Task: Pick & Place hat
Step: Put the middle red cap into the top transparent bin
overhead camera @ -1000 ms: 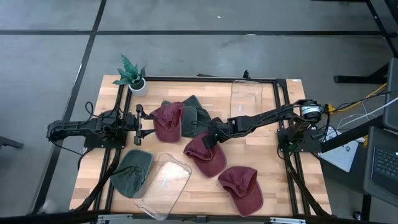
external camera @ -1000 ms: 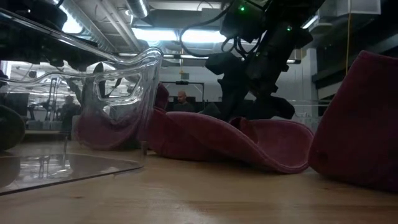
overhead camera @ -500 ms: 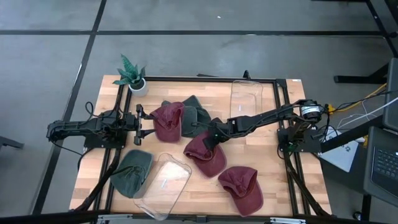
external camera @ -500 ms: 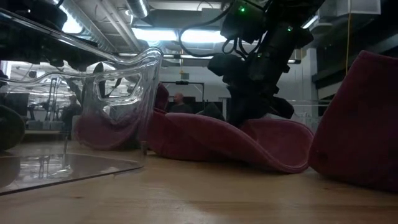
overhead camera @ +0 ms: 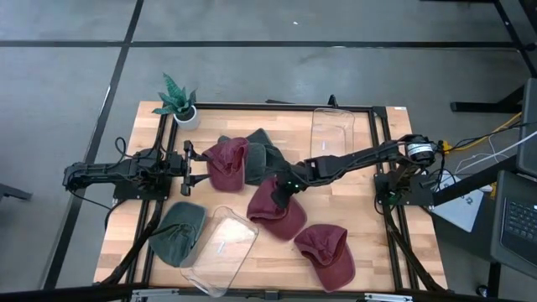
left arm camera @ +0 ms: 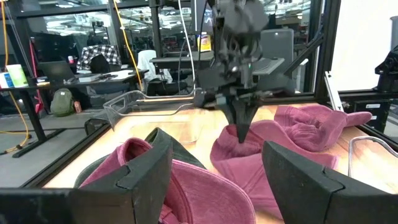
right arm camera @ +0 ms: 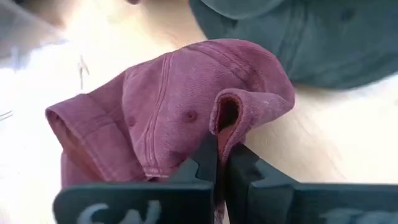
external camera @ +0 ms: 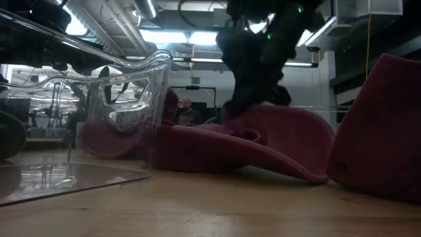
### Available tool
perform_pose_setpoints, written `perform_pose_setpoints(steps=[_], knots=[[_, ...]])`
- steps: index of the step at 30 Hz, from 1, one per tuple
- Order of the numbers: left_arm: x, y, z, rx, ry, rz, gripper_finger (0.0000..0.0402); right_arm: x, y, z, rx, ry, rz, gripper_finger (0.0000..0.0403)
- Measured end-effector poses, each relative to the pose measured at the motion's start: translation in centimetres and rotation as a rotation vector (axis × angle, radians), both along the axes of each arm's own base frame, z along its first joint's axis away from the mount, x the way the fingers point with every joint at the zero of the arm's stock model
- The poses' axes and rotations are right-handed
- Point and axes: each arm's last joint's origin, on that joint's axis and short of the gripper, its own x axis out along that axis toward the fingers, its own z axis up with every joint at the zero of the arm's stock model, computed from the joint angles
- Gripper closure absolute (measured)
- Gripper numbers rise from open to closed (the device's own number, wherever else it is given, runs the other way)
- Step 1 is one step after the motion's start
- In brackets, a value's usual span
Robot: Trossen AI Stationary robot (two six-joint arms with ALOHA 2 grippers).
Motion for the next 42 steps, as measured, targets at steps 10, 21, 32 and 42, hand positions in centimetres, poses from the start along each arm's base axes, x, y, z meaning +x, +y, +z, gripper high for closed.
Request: perform_pose_setpoints(steps=[10, 21, 32, 42], knots=[[0.0, 0.0, 0.0, 0.0, 0.0, 0.0, 0.0156, 0.9, -0.8, 6.3, -0.314, 0.073, 0.182, 0.0398], [0.0, 0.0, 0.0, 0.0, 0.0, 0.0, 0.0156, 1.6, -3.0, 11.6, -0.712, 0.09, 0.279, 0.0398], [0.0, 0.0, 0.0, 0.0, 0.0, 0.0, 0.0156, 2.0, -7.6, 15.6, -1.079, 0.169, 0.249, 0.0398], [0.0, 0.0, 0.0, 0.0, 0.0, 0.0, 0.0156, 3.7, -10.9, 12.9, -1.114, 0.278, 0.275, 0.0398]])
